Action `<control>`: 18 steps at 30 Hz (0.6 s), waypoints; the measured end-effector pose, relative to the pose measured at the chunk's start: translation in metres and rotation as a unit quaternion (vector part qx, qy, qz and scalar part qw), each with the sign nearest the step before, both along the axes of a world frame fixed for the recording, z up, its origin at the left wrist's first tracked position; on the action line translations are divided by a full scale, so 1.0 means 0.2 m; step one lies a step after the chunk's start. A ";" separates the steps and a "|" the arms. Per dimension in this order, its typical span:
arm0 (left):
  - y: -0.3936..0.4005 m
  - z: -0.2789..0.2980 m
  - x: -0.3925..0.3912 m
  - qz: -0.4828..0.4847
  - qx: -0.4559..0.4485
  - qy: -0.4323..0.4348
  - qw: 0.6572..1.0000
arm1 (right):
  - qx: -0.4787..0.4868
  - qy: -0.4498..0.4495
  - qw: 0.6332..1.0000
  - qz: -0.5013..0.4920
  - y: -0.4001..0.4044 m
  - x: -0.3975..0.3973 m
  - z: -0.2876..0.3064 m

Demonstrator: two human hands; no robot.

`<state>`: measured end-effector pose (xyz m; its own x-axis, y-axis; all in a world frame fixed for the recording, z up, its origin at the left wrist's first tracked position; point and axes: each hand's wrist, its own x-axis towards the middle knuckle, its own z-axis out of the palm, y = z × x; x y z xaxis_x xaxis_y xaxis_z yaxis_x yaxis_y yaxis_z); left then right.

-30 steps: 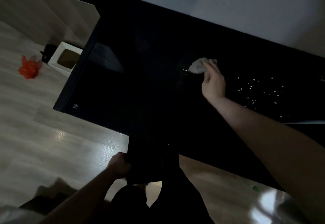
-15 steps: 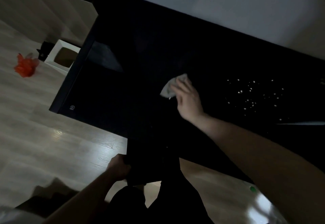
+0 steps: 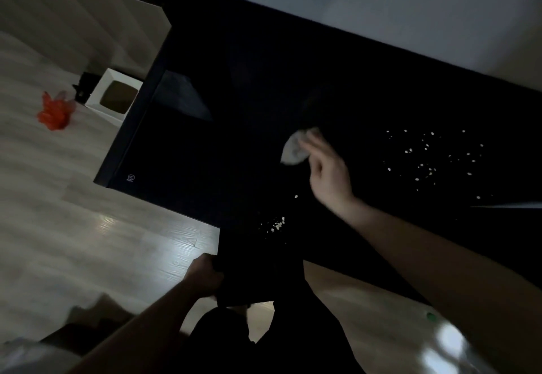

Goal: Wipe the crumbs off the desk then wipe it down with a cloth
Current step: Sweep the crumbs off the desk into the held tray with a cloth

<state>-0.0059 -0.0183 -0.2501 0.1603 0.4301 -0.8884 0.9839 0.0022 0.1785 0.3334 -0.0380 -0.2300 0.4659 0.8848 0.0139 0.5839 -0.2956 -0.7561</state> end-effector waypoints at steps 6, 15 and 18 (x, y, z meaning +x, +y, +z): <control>-0.01 -0.03 -0.01 0.016 0.012 -0.003 1.000 | -0.087 -0.085 0.991 -0.060 0.51 0.55 -0.01; -0.04 -0.07 -0.03 0.078 0.022 -0.001 0.997 | -0.182 -0.190 0.964 0.047 0.62 0.47 -0.15; -0.04 -0.06 -0.03 0.073 0.022 -0.002 0.997 | -0.126 -0.203 0.965 0.110 0.42 0.25 -0.17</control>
